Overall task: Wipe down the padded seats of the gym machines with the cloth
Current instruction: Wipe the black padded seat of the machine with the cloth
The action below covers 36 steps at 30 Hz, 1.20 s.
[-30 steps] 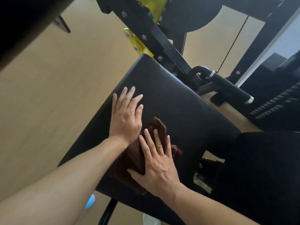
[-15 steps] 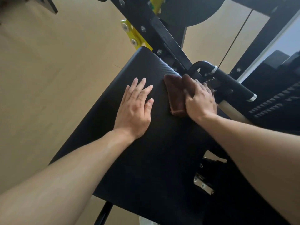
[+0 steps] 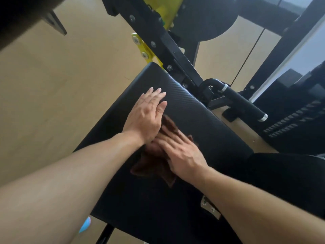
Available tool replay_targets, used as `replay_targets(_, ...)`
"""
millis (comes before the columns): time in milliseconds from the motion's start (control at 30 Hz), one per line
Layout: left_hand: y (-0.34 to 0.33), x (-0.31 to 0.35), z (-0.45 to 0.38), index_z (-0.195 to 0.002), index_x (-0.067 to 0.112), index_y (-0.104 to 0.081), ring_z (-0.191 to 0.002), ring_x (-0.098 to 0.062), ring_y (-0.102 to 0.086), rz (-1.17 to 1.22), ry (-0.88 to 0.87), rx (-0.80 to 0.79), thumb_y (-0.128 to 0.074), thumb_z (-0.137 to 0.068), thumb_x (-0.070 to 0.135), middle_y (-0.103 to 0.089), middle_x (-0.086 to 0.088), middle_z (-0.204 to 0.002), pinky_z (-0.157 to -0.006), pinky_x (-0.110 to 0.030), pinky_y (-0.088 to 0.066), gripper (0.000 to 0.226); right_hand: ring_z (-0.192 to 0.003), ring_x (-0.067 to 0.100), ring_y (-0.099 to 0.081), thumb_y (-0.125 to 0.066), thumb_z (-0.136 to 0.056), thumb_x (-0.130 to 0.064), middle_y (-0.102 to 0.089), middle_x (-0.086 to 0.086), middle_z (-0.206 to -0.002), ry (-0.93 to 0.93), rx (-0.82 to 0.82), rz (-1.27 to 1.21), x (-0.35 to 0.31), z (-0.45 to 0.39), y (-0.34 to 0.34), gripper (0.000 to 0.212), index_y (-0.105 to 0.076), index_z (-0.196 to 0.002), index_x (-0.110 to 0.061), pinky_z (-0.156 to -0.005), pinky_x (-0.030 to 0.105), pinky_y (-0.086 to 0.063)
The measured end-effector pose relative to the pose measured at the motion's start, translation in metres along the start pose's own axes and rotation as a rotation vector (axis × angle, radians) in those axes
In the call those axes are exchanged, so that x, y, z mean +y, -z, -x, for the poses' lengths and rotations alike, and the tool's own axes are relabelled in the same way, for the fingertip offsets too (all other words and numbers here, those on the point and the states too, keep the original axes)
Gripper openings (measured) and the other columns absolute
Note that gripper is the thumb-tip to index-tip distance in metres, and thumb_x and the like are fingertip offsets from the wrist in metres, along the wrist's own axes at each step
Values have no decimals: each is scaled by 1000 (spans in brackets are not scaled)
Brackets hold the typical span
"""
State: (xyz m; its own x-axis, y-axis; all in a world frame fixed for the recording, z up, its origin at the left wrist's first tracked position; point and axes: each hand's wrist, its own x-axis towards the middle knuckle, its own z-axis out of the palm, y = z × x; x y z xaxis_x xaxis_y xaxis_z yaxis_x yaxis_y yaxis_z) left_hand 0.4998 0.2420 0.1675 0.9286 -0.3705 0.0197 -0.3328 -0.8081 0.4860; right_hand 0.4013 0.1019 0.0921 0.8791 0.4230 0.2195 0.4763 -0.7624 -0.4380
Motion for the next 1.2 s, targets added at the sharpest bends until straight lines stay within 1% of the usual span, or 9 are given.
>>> replay_targets(100,-7,13,-5,-153,20,-36,-153,-10,-16,54,90,38,-25,-107,41,-33,1,-162,-125,-34,-12,51,-154,14,-22,-54,-97,-16,-43,-6,-159,-250,67,-31,23,-28,13,53,-49,-149,-21,-126,29,-1)
replay_targets(233,-23,26,9,-154,21,-33,-153,-10,-15,102,125,38,-27,-107,42,-32,1,-162,-125,-33,-13,52,-157,9,-3,-41,-99,-15,-23,-16,-166,-627,111,-140,52,-31,26,60,-33,-156,-34,-127,49,-12)
replay_targets(367,-38,28,36,-155,20,-32,-153,-7,-13,126,78,-73,-27,-107,44,-31,3,-163,-126,-32,-11,54,-157,14,-5,-48,-98,-9,-23,-8,-167,-1159,260,-190,54,18,34,65,-29,-158,-23,-128,40,-5)
replay_targets(500,-49,32,53,-155,19,-32,-153,-8,-12,121,-7,-135,-28,-107,44,-31,3,-163,-126,-33,-10,54,-157,15,-1,-51,-97,1,-20,-6,-168,-1396,381,-269,25,66,15,70,-25,-159,-17,-118,22,6)
replay_targets(633,-48,34,74,-154,20,-35,-153,-6,-13,203,48,-106,-25,-106,46,-32,4,-162,-126,-32,-9,55,-157,14,0,-41,-96,6,-19,-6,-168,-1392,444,-297,-2,77,1,70,-24,-160,-17,-117,20,6)
replay_targets(800,-43,8,106,-153,19,-36,-153,-5,-9,100,23,-184,-23,-106,48,-30,4,-163,-126,-30,-4,57,-157,17,1,-46,-97,3,-16,-3,-169,-1311,292,-268,-43,77,-3,71,-20,-160,-18,-120,28,1)
replay_targets(933,-30,12,135,-153,21,-37,-152,-4,-12,126,45,-223,-24,-106,47,-32,5,-162,-126,-34,-10,55,-157,12,0,-56,-96,-3,-21,-7,-168,-1136,225,-371,-104,80,-10,68,-32,-156,-23,-119,31,-3)
replay_targets(1100,-11,9,189,-151,25,-40,-151,-4,-18,117,129,-285,-25,-105,50,-36,7,-160,-125,-38,-17,55,-157,19,1,-66,-95,-20,-23,-8,-167,-588,-122,-316,-177,123,-27,71,-34,-157,-29,-119,36,-13)
replay_targets(1200,-1,9,228,-150,24,-41,-151,-7,-21,78,192,-333,-24,-102,52,-37,5,-160,-124,-34,-17,58,-155,23,15,-57,-98,-12,-3,-12,-170,-601,-307,-247,-190,153,-29,80,-15,-161,-34,-120,38,-2)
